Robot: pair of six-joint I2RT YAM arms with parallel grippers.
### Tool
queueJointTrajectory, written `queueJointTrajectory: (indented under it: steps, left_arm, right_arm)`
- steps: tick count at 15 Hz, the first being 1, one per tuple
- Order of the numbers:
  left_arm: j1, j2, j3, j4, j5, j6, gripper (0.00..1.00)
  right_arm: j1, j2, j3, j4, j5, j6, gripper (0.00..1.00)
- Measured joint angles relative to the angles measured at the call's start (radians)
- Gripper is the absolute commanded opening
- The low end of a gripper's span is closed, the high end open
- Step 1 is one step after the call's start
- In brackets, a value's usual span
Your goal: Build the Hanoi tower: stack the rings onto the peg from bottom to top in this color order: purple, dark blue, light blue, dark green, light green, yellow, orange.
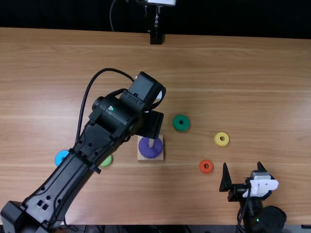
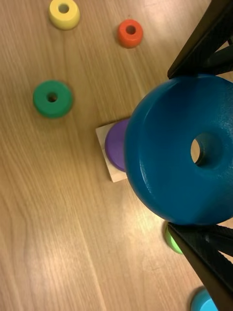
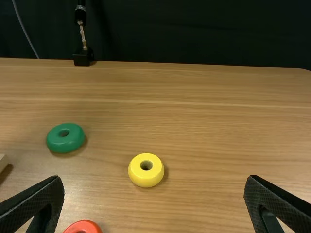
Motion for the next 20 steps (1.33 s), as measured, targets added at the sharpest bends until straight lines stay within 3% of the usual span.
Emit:
queueJointTrajectory:
  steps: [5,20]
  left_arm:
    - [-0.039,0.000,0.000,0.000,0.000,-0.030,0.00]
    - [-0.071,0.002,0.000,0.011,-0.001,-0.032,0.00]
  right_arm:
    - [0.000,0.000,0.000,0.000,0.000,0.000,1.00]
    - [0.000,0.000,0.000,0.000,0.000,0.000,1.00]
